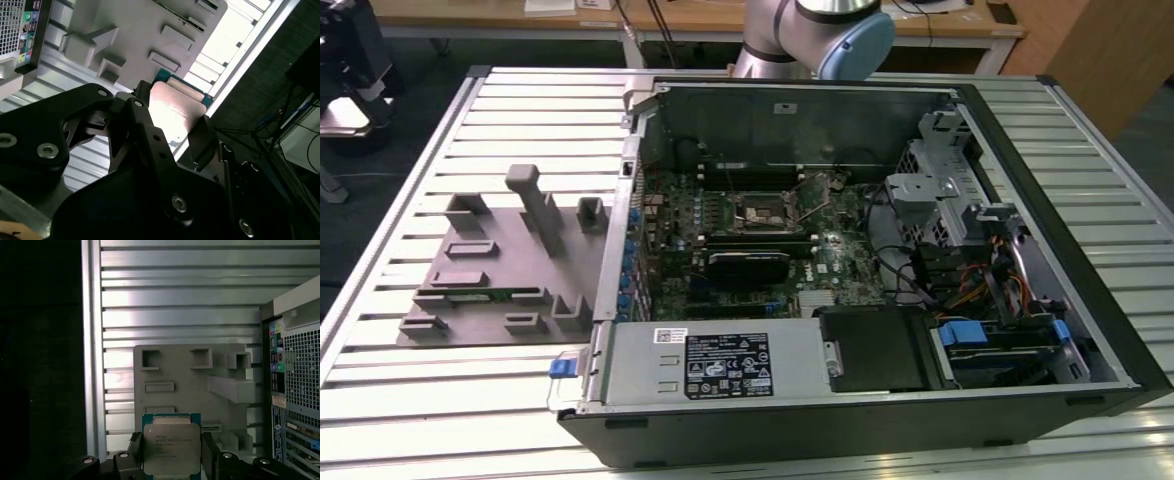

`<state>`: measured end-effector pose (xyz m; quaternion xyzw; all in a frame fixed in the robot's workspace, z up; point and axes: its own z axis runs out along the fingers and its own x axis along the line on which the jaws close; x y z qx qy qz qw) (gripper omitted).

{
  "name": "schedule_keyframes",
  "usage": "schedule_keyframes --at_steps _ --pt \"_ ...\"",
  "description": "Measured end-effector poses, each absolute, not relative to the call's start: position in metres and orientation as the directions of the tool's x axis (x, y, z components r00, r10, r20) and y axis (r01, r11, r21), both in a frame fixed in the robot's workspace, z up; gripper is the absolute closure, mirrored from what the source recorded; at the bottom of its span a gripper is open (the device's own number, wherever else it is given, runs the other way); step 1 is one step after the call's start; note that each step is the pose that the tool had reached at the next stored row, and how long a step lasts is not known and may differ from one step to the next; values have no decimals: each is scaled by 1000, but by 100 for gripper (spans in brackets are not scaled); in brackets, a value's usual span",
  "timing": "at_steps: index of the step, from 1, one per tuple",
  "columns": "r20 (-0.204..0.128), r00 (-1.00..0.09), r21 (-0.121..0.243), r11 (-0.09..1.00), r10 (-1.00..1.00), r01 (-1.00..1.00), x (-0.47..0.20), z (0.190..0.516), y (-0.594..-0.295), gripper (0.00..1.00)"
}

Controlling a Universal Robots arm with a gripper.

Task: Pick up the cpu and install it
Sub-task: 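Pick up the cpu and move it towards the insertion slot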

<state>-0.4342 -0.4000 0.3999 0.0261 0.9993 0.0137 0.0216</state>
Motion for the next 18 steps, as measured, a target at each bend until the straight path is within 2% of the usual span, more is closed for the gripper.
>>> schedule_keyframes --at_steps 18 --pt "-43 -998 28 998 53 51 -427 407 -400 45"
